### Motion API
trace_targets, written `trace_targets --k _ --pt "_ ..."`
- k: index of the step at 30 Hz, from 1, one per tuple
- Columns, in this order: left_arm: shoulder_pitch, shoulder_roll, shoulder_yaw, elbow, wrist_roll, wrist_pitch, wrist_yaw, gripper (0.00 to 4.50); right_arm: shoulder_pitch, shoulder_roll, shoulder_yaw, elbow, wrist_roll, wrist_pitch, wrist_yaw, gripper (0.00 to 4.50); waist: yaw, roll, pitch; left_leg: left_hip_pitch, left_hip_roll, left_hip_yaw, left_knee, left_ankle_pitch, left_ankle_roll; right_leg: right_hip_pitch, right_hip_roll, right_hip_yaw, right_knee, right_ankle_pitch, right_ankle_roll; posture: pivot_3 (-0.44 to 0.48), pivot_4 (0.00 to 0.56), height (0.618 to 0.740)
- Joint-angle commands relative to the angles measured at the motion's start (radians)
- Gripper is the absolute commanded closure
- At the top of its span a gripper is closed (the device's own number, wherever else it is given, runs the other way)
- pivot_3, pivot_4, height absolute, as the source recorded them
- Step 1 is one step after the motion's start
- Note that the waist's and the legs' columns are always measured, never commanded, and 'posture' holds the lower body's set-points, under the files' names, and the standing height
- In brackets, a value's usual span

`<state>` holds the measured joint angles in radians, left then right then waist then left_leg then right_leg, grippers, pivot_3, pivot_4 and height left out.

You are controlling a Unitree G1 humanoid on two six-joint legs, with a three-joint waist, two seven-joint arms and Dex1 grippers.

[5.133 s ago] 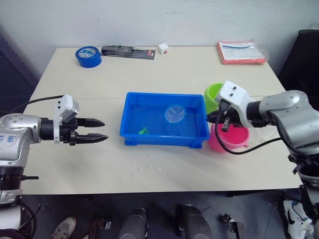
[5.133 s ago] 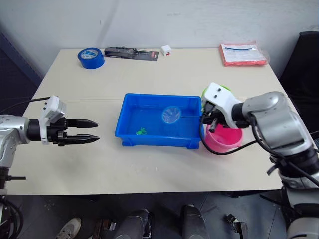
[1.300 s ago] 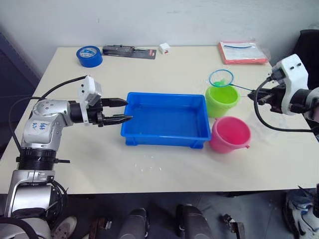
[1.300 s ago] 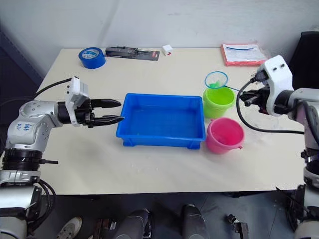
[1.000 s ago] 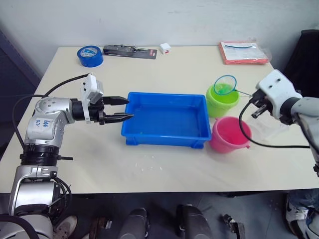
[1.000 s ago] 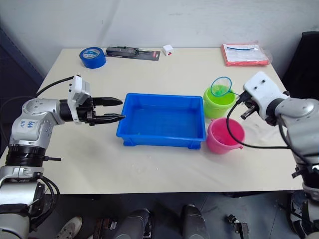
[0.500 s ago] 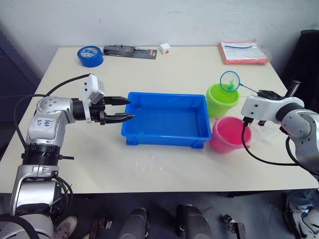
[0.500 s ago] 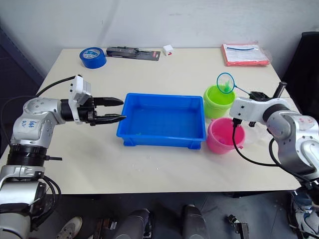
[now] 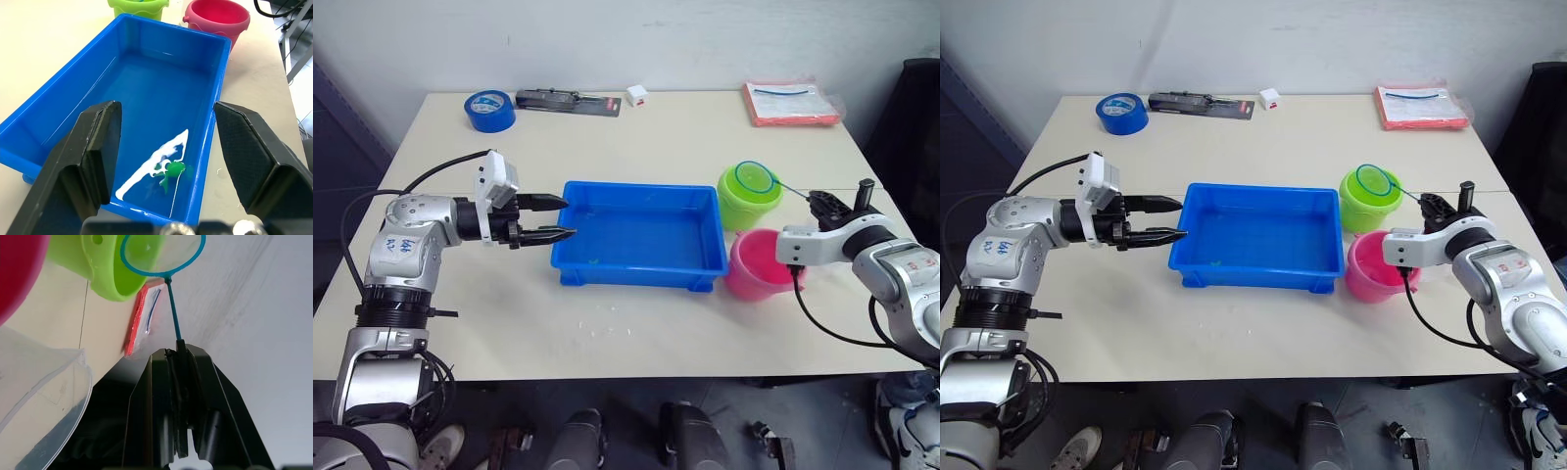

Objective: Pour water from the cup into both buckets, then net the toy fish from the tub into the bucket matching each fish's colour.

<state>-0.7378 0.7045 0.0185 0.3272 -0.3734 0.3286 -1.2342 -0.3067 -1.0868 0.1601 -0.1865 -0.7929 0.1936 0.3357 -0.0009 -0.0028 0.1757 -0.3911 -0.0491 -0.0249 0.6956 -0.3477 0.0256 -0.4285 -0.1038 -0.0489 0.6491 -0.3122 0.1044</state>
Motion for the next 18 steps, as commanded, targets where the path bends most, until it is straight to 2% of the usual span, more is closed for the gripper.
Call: trace_targets --k 1,4,9,11,14,18 --pt "-0.001 0.024 0.026 -0.031 -0.009 0.007 -0.006 1.24 -0.048 0.006 -0.11 -0.048 0.041 -0.013 0.005 3.7 0.0 0.0 0.0 0.0 0.0 0.0 0.0 0.0 0.0 0.0 0.0 0.0 0.0 0.0 0.0 0.0 0.15 0.737" --pt "0.005 0.054 0.042 -0.027 -0.01 0.018 -0.01 1.24 -0.13 0.009 -0.181 -0.09 0.17 -0.01 0.118 3.7 -0.002 0.0 0.0 0.0 0.001 0.001 0.0 0.0 0.0 0.0 0.001 0.0 0.0 0.0 0.0 0.0 0.15 0.737" --pt "0.039 0.125 0.075 -0.034 -0.02 0.041 -0.018 1.24 -0.275 0.105 -0.207 -0.166 0.532 0.238 0.477 3.7 -0.004 0.0 0.0 0.001 0.005 0.002 -0.001 -0.001 -0.001 0.001 0.005 0.0 -0.003 0.0 0.0 0.0 0.15 0.737" --pt "0.062 0.15 0.082 -0.048 -0.02 0.05 -0.021 1.24 -0.292 0.111 -0.184 -0.206 0.668 0.346 0.627 3.7 -0.004 0.0 0.0 0.001 0.006 0.002 0.0 -0.001 -0.001 0.001 0.005 0.001 -0.004 0.0 0.0 0.0 0.15 0.737" --pt "0.099 0.164 0.096 -0.089 -0.036 0.07 -0.011 1.24 -0.333 0.12 -0.12 -0.203 0.775 0.467 0.748 3.7 0.001 0.0 0.0 0.001 0.006 0.001 0.0 -0.001 -0.001 0.002 0.002 0.003 -0.003 0.0 0.0 0.0 0.15 0.737" --pt "0.146 0.166 0.122 -0.157 -0.057 0.104 0.012 1.24 -0.431 0.157 -0.005 -0.093 0.793 0.449 0.802 3.7 0.001 0.0 0.0 0.0 0.004 -0.001 0.002 -0.001 -0.001 0.002 -0.003 0.005 -0.003 0.0 0.0 0.0 0.15 0.737"
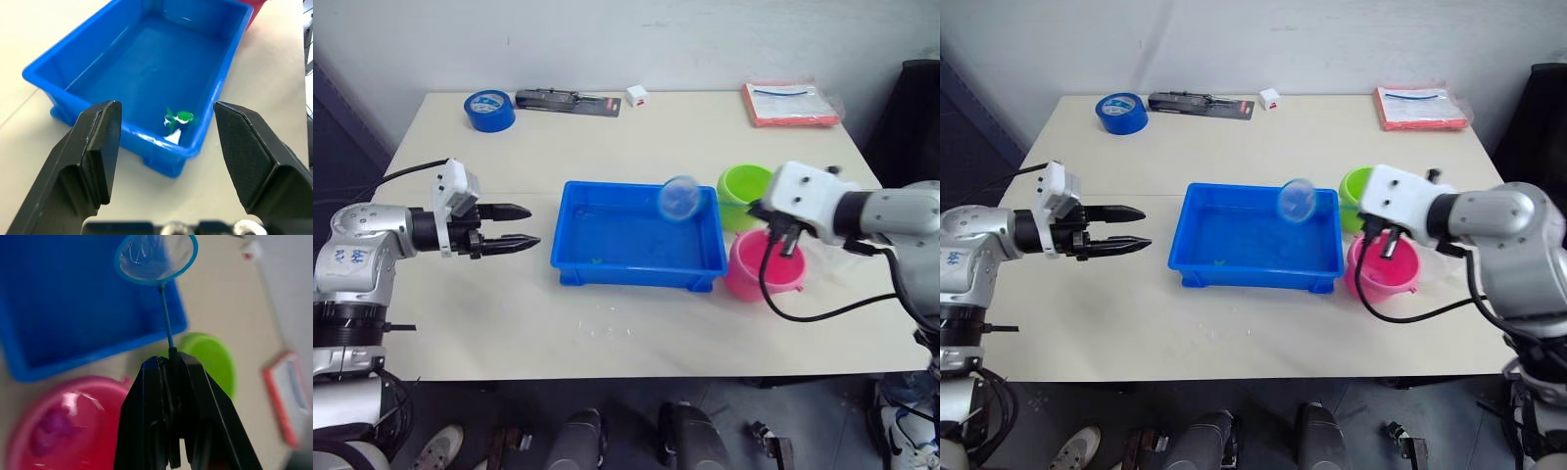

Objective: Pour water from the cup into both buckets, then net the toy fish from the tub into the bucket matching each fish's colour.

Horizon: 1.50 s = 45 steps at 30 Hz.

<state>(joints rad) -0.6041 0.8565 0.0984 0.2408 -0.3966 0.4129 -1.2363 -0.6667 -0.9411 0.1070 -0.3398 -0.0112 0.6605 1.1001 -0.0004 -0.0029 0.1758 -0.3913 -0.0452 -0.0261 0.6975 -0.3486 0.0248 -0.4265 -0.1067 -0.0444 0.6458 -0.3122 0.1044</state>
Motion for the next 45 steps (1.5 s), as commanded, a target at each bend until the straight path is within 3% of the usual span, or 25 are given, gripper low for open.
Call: trace_targets --k 1,9,17,32,40,45 --pt "0.023 0.014 0.049 -0.087 -0.04 0.03 0.02 1.24 -0.094 0.025 0.08 0.099 0.002 -0.039 0.044 3.7 -0.001 0.0 0.0 0.0 0.0 -0.001 0.0 0.0 0.0 0.0 0.0 0.0 0.0 0.0 0.0 0.0 0.15 0.737" --pt "0.121 0.054 0.09 -0.19 -0.079 0.112 0.031 1.24 -0.255 0.162 0.327 0.358 -0.104 -0.138 0.108 3.7 -0.013 0.0 0.0 0.0 -0.001 -0.001 -0.001 0.0 0.0 -0.001 0.0 -0.002 0.001 0.0 0.0 0.0 0.15 0.737" --pt "0.166 0.071 0.125 -0.244 -0.103 0.141 0.055 1.24 -0.41 0.244 0.439 0.564 -0.205 -0.256 0.17 3.7 -0.017 0.0 0.0 0.0 -0.002 -0.003 -0.001 0.0 0.0 -0.001 -0.001 -0.004 0.002 0.0 0.0 0.0 0.15 0.737" --pt "0.226 0.079 0.17 -0.318 -0.14 0.178 0.096 1.24 -0.475 0.369 0.47 0.634 -0.228 -0.308 0.305 3.7 -0.031 0.0 0.0 0.0 -0.001 -0.005 -0.002 0.0 -0.001 -0.002 -0.002 -0.005 0.003 0.0 0.0 0.0 0.15 0.737" --pt "0.246 0.087 0.193 -0.356 -0.157 0.208 0.114 1.24 -0.434 0.475 0.48 0.618 -0.256 -0.215 0.236 3.7 -0.03 0.0 0.0 0.0 -0.003 -0.008 -0.001 0.0 -0.002 -0.002 -0.002 -0.005 0.007 0.0 0.0 0.0 0.15 0.737" --pt "0.257 0.092 0.203 -0.371 -0.164 0.22 0.122 1.24 -0.43 0.59 0.414 0.63 -0.174 -0.01 0.203 3.7 -0.035 0.0 0.0 0.001 -0.003 -0.008 -0.002 0.0 -0.002 -0.002 -0.002 -0.005 0.008 0.0 0.0 0.0 0.15 0.737"
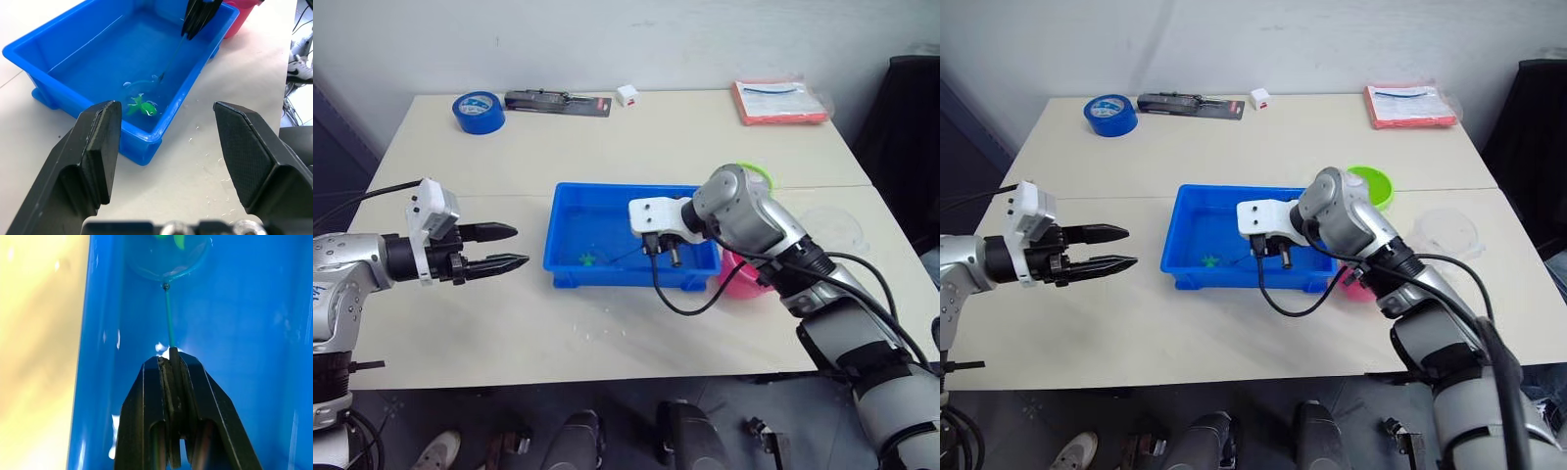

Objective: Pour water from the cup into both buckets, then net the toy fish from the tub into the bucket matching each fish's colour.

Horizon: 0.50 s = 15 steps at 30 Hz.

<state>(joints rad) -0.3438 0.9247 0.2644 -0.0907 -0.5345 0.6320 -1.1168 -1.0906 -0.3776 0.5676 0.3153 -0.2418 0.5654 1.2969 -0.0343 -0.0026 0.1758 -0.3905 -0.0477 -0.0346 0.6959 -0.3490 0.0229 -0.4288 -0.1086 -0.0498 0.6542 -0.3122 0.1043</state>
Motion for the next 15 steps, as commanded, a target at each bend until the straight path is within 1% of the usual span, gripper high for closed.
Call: trace_targets --k 1,4,9,15 --pt "-0.004 0.024 0.035 -0.04 -0.026 0.002 0.005 1.24 -0.011 0.033 -0.066 -0.025 0.078 0.122 0.012 3.7 -0.001 0.0 0.0 0.0 0.0 0.0 0.0 0.0 0.0 0.0 0.0 0.0 0.0 0.0 0.0 0.0 0.15 0.737" --pt "-0.012 0.025 0.03 -0.038 -0.026 0.002 0.007 1.24 -0.023 0.031 -0.135 -0.019 0.147 0.219 0.026 3.7 0.0 0.0 0.0 0.0 0.0 -0.001 0.0 0.0 0.0 0.0 0.0 0.0 0.001 0.0 0.0 0.0 0.15 0.737" --pt "-0.047 0.021 0.004 -0.015 -0.019 -0.008 -0.001 1.24 -0.009 -0.017 -0.236 -0.046 0.238 0.327 0.006 3.7 0.0 0.0 0.0 0.0 0.0 -0.002 0.0 0.0 0.0 0.0 0.0 0.0 0.001 0.0 0.0 0.0 0.15 0.737" --pt "-0.109 0.004 -0.053 0.025 -0.007 -0.028 -0.028 1.24 0.043 -0.103 -0.29 -0.144 0.317 0.415 -0.024 3.7 0.006 0.0 0.0 0.0 -0.001 -0.002 0.0 0.0 0.0 0.001 -0.001 0.0 0.001 0.0 0.0 0.0 0.15 0.737"
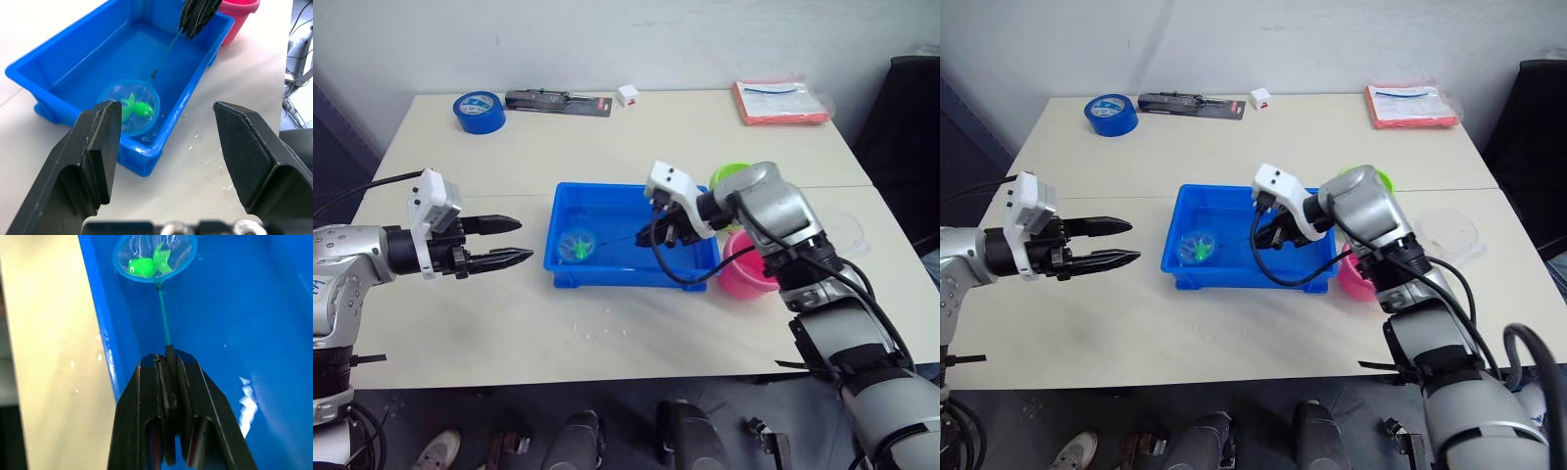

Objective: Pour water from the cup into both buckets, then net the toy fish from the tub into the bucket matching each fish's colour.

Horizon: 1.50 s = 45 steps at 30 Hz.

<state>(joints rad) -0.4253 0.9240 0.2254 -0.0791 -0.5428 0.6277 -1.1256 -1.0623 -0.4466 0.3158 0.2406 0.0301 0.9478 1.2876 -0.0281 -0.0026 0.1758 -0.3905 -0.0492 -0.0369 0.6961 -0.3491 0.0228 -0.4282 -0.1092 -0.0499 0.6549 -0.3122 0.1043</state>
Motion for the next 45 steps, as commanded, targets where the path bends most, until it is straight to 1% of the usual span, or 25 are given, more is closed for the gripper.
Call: trace_targets --k 1,7,15,20,23,25,29,31,36,40,42,45 --pt "-0.039 0.0 -0.026 0.023 0.004 -0.031 -0.024 1.24 0.025 -0.049 -0.044 -0.083 0.055 0.04 -0.023 3.7 0.0 0.0 0.0 0.0 -0.001 0.0 0.0 0.0 0.0 0.0 -0.001 0.0 0.0 0.0 0.0 0.0 0.15 0.737" --pt "-0.115 -0.035 -0.092 0.088 0.033 -0.078 -0.038 1.24 0.085 -0.133 -0.099 -0.186 0.124 0.101 -0.075 3.7 0.0 0.0 0.0 0.0 -0.001 -0.001 0.0 0.0 0.0 0.0 -0.001 0.0 0.0 0.0 0.0 0.0 0.15 0.737" --pt "-0.169 -0.075 -0.12 0.142 0.055 -0.14 -0.047 1.24 0.127 -0.171 -0.146 -0.265 0.2 0.154 -0.157 3.7 -0.001 0.0 0.0 0.0 -0.002 -0.002 -0.001 0.0 0.0 -0.001 0.0 0.0 -0.001 0.0 0.0 0.0 0.15 0.737" --pt "-0.215 -0.137 -0.14 0.178 0.076 -0.197 -0.035 1.24 0.163 -0.267 -0.261 -0.322 0.257 0.198 -0.198 3.7 0.014 0.0 0.0 -0.001 -0.005 -0.005 0.001 0.0 0.001 0.0 -0.002 0.0 -0.001 0.0 0.0 0.0 0.15 0.737" --pt "-0.267 -0.187 -0.153 0.232 0.096 -0.247 -0.031 1.24 0.185 -0.354 -0.337 -0.333 0.269 0.206 -0.235 3.7 0.03 0.0 0.0 -0.001 -0.007 -0.006 0.002 0.001 0.002 0.001 -0.003 0.0 -0.002 0.0 0.0 0.0 0.15 0.737" --pt "-0.297 -0.208 -0.164 0.269 0.106 -0.271 -0.038 1.24 0.194 -0.399 -0.366 -0.33 0.264 0.195 -0.262 3.7 0.031 0.0 0.0 -0.001 -0.007 -0.006 0.002 0.001 0.002 0.001 -0.004 0.0 -0.002 0.0 0.0 0.0 0.15 0.737" --pt "-0.349 -0.242 -0.183 0.34 0.124 -0.311 -0.061 1.24 0.197 -0.448 -0.413 -0.323 0.265 0.194 -0.322 3.7 0.027 0.0 0.0 -0.001 -0.008 -0.005 0.001 0.001 0.002 0.0 -0.003 0.0 -0.002 0.0 0.0 0.0 0.15 0.737" --pt "-0.402 -0.282 -0.192 0.404 0.138 -0.361 -0.065 1.24 0.215 -0.496 -0.438 -0.316 0.24 0.17 -0.36 3.7 0.027 0.0 0.0 -0.001 -0.008 -0.005 0.001 0.001 0.002 0.0 -0.003 0.0 -0.002 0.0 0.0 0.0 0.15 0.737" --pt "-0.459 -0.331 -0.205 0.499 0.17 -0.437 -0.078 1.24 0.274 -0.55 -0.445 -0.306 0.202 0.091 -0.438 3.7 0.028 0.0 0.0 -0.001 -0.008 -0.005 0.001 0.001 0.002 0.0 -0.003 0.0 -0.002 0.0 0.0 0.0 0.15 0.737" --pt "-0.479 -0.356 -0.212 0.534 0.179 -0.455 -0.093 1.24 0.324 -0.589 -0.394 -0.318 0.134 0.005 -0.49 3.7 0.027 0.0 0.0 -0.002 -0.008 -0.004 0.001 0.001 0.002 0.0 -0.003 0.0 -0.002 0.0 0.0 0.0 0.15 0.737" --pt "-0.484 -0.359 -0.211 0.545 0.184 -0.461 -0.099 1.24 0.335 -0.592 -0.376 -0.326 0.111 -0.02 -0.511 3.7 0.027 0.0 0.0 -0.002 -0.008 -0.004 0.001 0.001 0.002 -0.001 -0.003 0.0 -0.002 0.0 0.0 0.0 0.15 0.737" --pt "-0.482 -0.351 -0.208 0.55 0.188 -0.461 -0.107 1.24 0.367 -0.607 -0.322 -0.351 0.025 -0.095 -0.573 3.7 0.027 0.0 0.0 -0.002 -0.008 -0.004 0.001 0.001 0.002 -0.001 -0.003 0.0 -0.002 0.0 0.0 0.0 0.15 0.737"
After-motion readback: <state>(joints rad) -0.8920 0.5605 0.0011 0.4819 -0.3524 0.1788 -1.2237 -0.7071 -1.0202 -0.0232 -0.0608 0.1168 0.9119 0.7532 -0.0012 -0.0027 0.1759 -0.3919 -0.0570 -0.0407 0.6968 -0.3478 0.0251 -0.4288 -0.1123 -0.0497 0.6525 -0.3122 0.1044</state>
